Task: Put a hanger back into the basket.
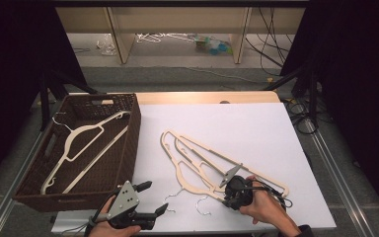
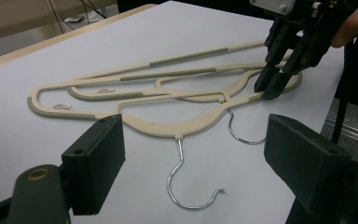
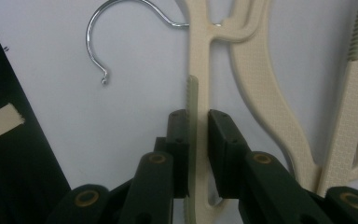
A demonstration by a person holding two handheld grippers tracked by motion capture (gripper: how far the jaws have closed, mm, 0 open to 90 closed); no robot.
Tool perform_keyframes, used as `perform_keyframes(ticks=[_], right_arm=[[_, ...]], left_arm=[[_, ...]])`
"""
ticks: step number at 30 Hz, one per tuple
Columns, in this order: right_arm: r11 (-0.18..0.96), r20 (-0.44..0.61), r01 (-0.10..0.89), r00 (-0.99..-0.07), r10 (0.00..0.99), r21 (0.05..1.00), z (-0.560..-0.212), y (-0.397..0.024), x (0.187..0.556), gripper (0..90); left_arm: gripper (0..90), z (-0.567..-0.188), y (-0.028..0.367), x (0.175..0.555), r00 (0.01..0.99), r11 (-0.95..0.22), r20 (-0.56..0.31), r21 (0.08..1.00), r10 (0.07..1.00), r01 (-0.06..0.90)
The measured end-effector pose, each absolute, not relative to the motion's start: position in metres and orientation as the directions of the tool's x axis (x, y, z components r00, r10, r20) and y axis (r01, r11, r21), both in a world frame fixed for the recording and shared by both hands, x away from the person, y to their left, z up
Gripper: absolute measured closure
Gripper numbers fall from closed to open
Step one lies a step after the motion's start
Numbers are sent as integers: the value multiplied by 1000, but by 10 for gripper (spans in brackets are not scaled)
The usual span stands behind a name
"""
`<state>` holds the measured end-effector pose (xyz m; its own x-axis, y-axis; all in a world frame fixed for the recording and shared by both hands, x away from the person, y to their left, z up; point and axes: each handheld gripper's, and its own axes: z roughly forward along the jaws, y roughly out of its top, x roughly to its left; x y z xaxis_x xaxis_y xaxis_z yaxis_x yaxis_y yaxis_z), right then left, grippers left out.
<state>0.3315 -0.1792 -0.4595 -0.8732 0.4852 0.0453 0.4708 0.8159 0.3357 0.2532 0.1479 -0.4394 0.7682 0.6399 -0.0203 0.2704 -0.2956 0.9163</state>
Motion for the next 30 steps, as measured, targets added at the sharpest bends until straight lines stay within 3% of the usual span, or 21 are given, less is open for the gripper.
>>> perform_keyframes(ticks=[6, 16, 24, 30], right_arm=[[838, 22, 418, -898, 439, 350, -461, -168, 333, 713], [853, -7, 414, -899, 438, 318, -459, -162, 335, 787], [870, -4, 373, -919, 395, 322, -437, -175, 332, 795], [882, -3, 344, -931, 364, 321, -419, -182, 327, 795]], left_arm=[[203, -440, 148, 254, 770, -313, -6, 912, 638, 266], [205, -440, 145, 258, 762, -310, -7, 911, 647, 271], [235, -444, 134, 273, 791, -399, 91, 894, 606, 203], [280, -463, 114, 295, 817, -555, 213, 818, 535, 150]])
